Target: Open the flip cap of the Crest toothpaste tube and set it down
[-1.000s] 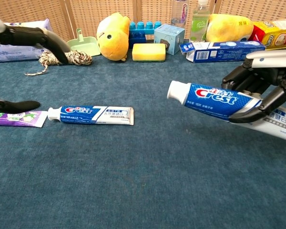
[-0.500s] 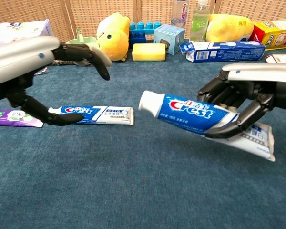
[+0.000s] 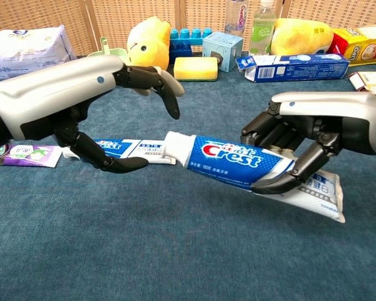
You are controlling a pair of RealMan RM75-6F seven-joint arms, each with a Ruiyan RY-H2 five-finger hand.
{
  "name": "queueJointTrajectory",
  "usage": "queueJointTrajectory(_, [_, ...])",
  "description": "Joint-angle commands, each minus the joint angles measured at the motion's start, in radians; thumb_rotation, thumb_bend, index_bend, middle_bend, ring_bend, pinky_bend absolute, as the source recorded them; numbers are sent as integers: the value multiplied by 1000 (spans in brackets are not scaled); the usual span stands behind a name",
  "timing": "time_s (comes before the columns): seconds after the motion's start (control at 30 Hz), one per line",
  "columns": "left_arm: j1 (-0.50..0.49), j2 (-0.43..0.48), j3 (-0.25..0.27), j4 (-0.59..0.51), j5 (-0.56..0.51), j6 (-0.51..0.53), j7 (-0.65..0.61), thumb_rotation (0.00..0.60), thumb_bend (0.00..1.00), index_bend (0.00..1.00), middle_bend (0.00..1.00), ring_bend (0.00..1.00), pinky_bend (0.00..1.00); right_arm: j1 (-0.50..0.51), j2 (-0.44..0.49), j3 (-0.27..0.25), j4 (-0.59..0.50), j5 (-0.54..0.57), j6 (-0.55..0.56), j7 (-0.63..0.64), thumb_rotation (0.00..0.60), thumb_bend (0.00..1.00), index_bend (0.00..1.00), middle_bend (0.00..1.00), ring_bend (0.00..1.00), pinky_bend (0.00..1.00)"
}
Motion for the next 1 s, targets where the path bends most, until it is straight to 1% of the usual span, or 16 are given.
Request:
queueJointTrajectory(0.03, [-6,-3,2,-2,-2,-3,5,600,244,334,201,161,172,4,-4,1,-1,5,-3,-3,600,390,869,785,731,785])
queueJointTrajectory(0.23, [-23,-11,8,-3,-14,-14,16,600,270,335,203,161,173,14,-8,0,-9,11,-13,2,600,390,870,784,731,785])
queueJointTrajectory(0.37, [-31,-15,15,-2,-20,-18,24,600,272,336,204,161,173,18,-1,0,-20,1,-21,27,600,387,869,785,731,785])
queueJointTrajectory(0.5, [-39,-18,21,-2,-24,-18,28,600,296,337,205,161,173,21,5,-6,-28,-15,-27,41,600,389,869,785,731,785])
queueJointTrajectory(0.7, [-46,-23,26,-4,-24,-13,25,600,331,343,206,165,174,24,8,-13,-29,-23,-29,43,600,389,868,784,731,785])
queueJointTrajectory(0.93, [-52,-28,35,-1,-23,-7,16,600,340,354,214,173,177,34,6,-15,-32,-18,-35,39,600,391,868,785,731,785])
queueJointTrajectory(1.0, [-53,-28,36,-1,-22,-5,12,600,358,357,216,174,178,36,6,-16,-32,-16,-37,38,600,390,868,784,731,785])
